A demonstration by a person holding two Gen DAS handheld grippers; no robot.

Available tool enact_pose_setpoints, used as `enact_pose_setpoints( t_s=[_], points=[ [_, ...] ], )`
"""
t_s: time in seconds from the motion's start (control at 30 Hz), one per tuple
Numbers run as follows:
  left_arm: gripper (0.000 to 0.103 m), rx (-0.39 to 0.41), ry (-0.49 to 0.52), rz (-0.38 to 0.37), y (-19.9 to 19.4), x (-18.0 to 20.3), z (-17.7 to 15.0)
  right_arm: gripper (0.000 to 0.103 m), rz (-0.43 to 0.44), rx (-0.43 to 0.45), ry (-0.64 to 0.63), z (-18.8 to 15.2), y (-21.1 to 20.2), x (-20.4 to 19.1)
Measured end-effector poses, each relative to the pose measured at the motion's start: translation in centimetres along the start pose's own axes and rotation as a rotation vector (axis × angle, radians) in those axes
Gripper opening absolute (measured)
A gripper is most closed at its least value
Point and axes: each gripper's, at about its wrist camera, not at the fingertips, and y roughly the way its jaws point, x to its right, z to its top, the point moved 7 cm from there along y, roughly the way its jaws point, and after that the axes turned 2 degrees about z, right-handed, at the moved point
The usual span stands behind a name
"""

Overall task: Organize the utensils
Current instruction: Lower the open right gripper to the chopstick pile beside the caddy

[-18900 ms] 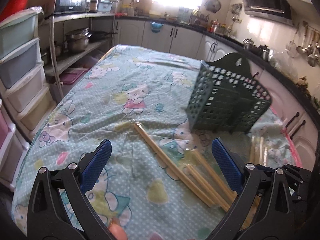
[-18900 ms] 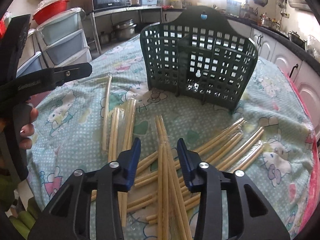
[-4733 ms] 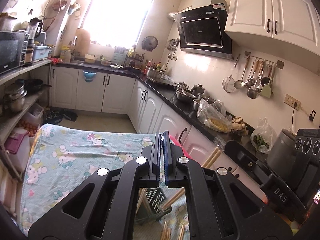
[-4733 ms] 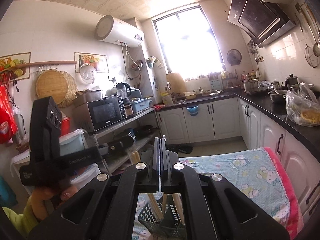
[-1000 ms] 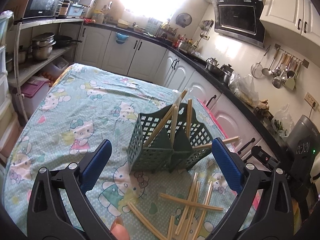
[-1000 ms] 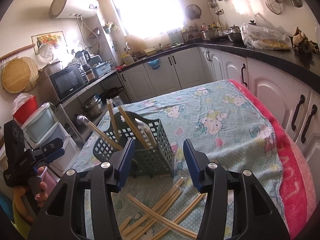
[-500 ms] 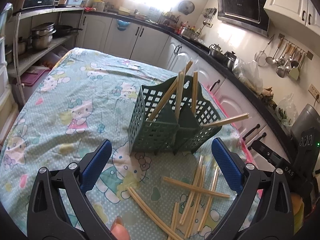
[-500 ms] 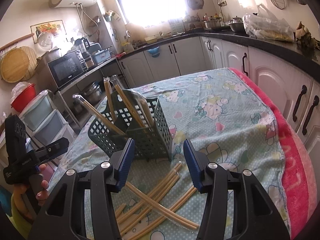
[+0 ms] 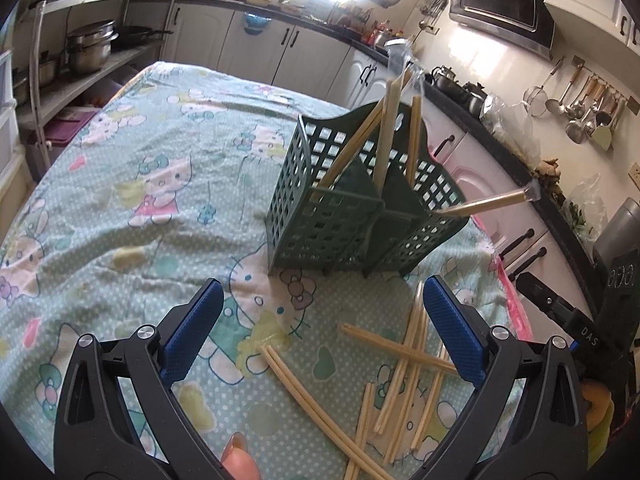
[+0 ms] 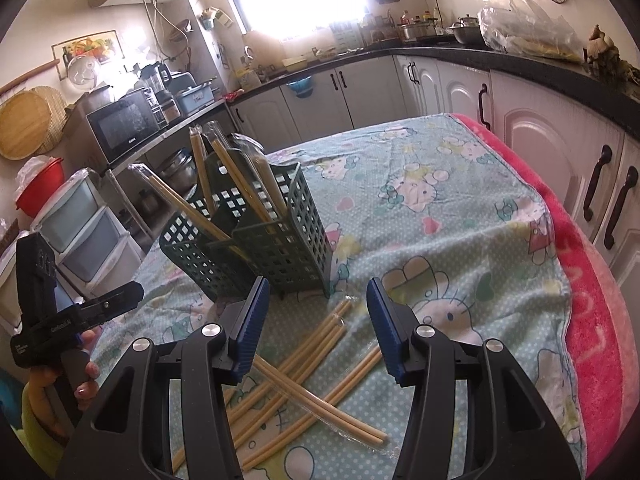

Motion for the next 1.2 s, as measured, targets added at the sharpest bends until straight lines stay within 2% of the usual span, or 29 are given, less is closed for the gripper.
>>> enact_pose_setpoints(
  t_s=[0.33, 0.73, 1.2],
  points=[
    [0.091, -0.075, -0.001, -0.02, 2.1, 0.9, -2.1, 0.049, -0.023, -0.05, 0.032, -1.6, 1.0, 1.7],
    [0.073, -0.177, -0.023, -0.055, 5.1, 1.8, -4.1, 0.049, -0.034, -0.115, 0.063, -3.2, 2.7, 3.1],
    [0.062, -0.268, -0.033, -0.094, 8.0, 3.2, -5.4, 0.049, -0.045, -0.162, 0.103, -4.2, 4.3, 4.4]
  ],
)
